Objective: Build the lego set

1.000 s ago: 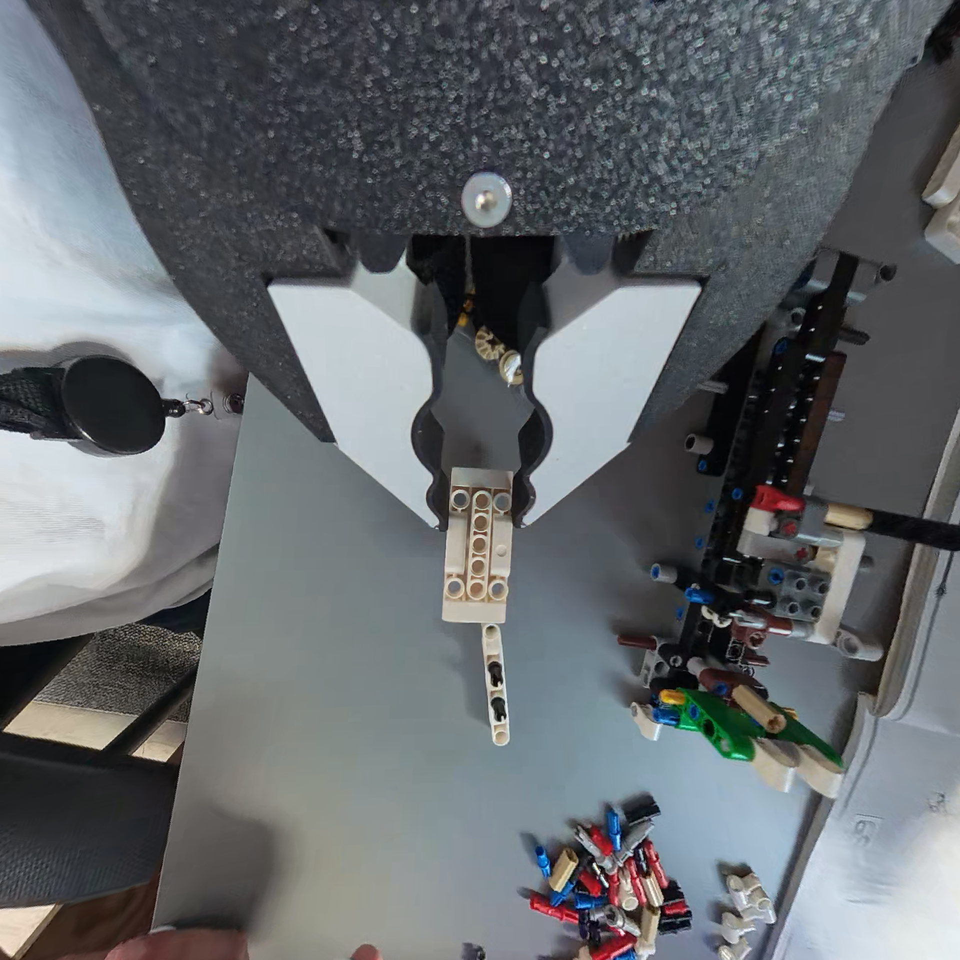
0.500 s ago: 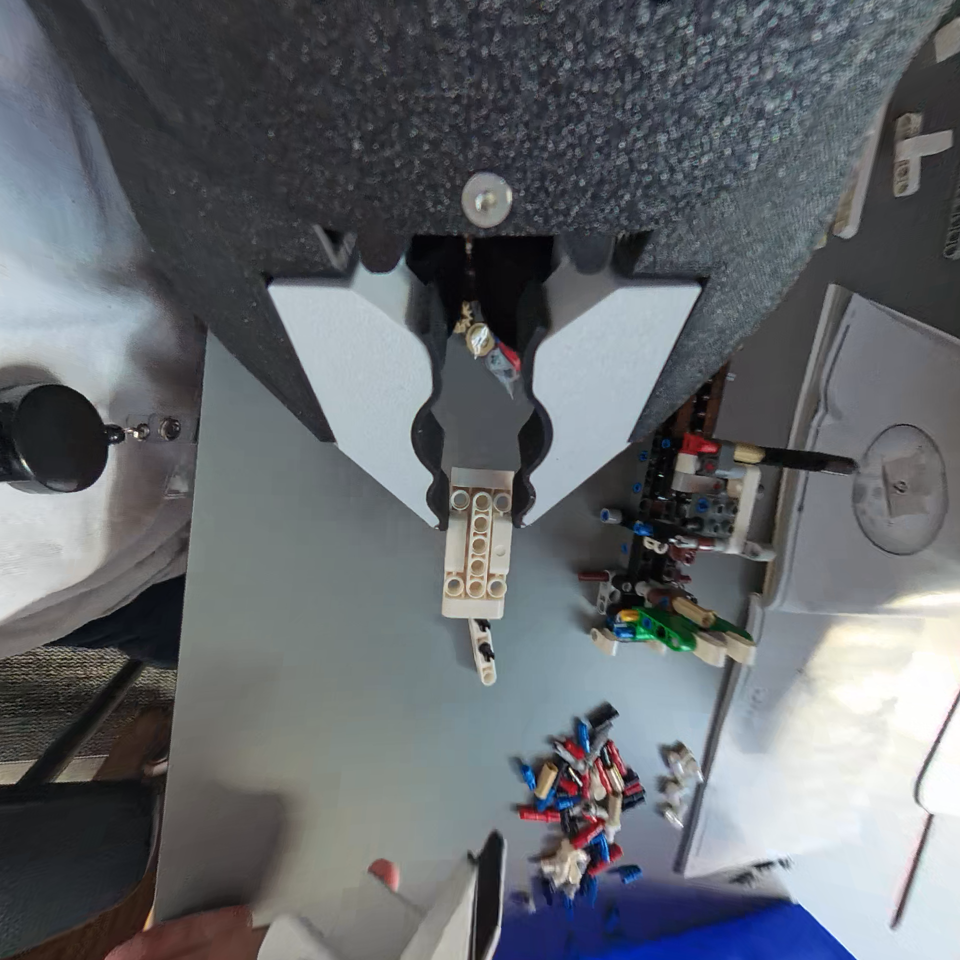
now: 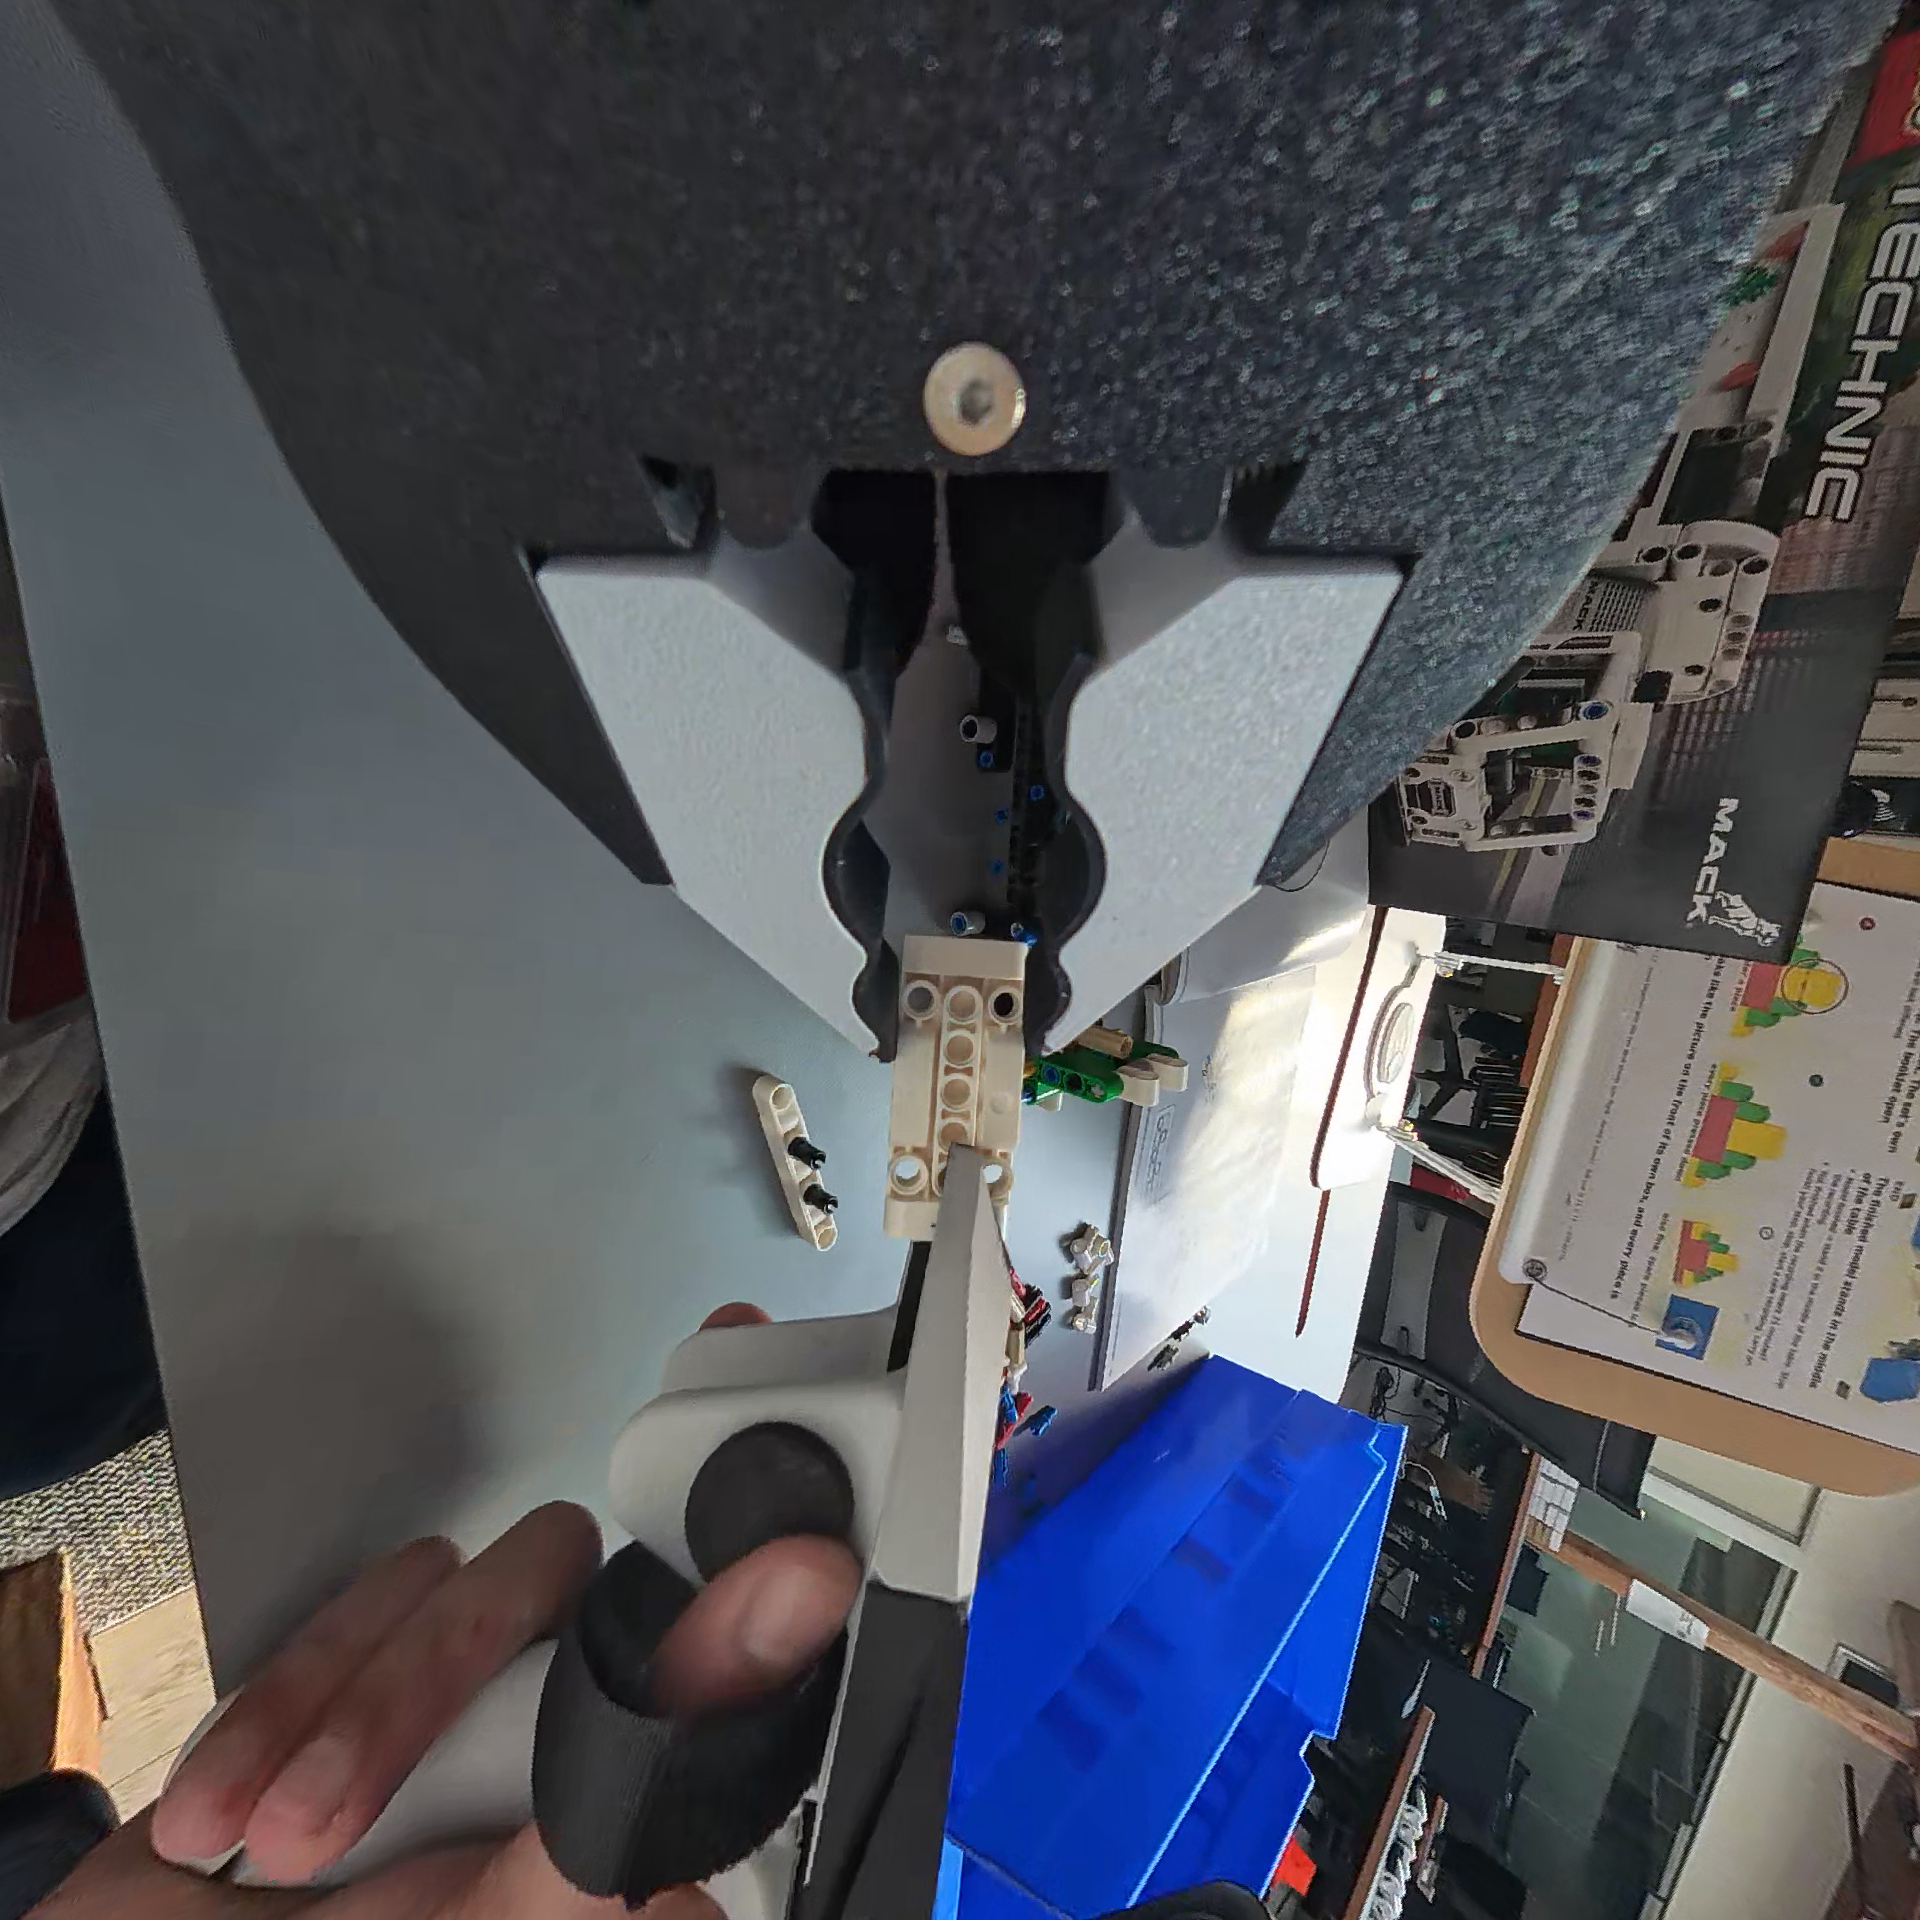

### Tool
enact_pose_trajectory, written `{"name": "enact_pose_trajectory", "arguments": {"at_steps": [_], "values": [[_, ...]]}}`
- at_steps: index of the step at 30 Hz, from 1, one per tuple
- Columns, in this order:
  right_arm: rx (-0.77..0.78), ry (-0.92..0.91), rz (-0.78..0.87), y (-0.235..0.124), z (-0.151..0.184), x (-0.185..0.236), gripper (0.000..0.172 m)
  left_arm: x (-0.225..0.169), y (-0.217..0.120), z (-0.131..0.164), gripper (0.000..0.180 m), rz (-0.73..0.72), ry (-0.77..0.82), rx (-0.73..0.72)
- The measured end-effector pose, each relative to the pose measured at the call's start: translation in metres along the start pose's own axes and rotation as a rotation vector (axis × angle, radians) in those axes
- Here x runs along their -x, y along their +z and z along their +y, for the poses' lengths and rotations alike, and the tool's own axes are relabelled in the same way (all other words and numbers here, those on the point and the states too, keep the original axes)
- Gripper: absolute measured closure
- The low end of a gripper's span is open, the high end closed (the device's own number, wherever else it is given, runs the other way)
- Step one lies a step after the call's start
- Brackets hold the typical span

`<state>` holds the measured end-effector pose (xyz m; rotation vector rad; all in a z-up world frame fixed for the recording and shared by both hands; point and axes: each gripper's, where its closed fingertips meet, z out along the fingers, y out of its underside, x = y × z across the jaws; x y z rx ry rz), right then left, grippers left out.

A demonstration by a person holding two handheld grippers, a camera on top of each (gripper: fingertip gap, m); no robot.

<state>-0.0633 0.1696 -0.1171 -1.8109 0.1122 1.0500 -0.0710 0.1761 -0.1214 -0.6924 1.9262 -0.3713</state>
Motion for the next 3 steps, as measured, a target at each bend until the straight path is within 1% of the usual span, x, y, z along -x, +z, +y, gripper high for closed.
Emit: {"name": "enact_pose_trajectory", "arguments": {"at_steps": [3], "values": [[-0.016, -0.020, 0.021, -0.0010, -0.0020, -0.0018, 0.162, 0.0004, 0.0013, -0.0017, 0.159, 0.018, -0.037, 0.003]]}}
